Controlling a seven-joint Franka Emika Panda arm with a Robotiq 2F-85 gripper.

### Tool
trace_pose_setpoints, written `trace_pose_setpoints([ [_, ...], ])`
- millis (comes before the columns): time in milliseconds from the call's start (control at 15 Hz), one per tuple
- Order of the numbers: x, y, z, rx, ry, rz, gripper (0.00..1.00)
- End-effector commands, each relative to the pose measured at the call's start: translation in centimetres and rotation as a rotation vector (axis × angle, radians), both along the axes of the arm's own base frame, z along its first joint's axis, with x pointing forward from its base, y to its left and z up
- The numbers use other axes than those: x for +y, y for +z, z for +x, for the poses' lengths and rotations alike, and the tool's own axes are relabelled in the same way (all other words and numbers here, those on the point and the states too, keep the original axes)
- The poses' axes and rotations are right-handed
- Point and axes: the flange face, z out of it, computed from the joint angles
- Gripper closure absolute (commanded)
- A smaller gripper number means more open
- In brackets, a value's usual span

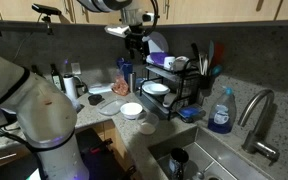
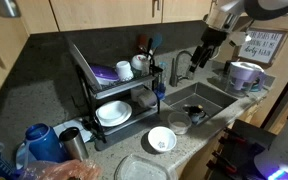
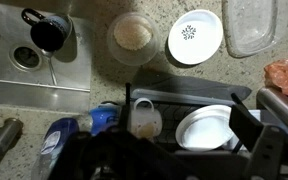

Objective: Pick the white bowl on the counter and place it in the dish rack

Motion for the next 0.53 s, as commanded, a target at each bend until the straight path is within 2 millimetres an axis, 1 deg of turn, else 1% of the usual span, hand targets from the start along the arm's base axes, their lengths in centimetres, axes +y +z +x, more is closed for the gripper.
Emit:
trace_pose_setpoints([
  [0,0.0,0.0,0.0,0.001,0.000,0.000,0.00],
  [267,0.3,0.1,-0.2,-0.015,0.013,0.000,0.00],
  [467,1.1,0.1,-0.9,-0.042,0.053,-0.006,0.00],
])
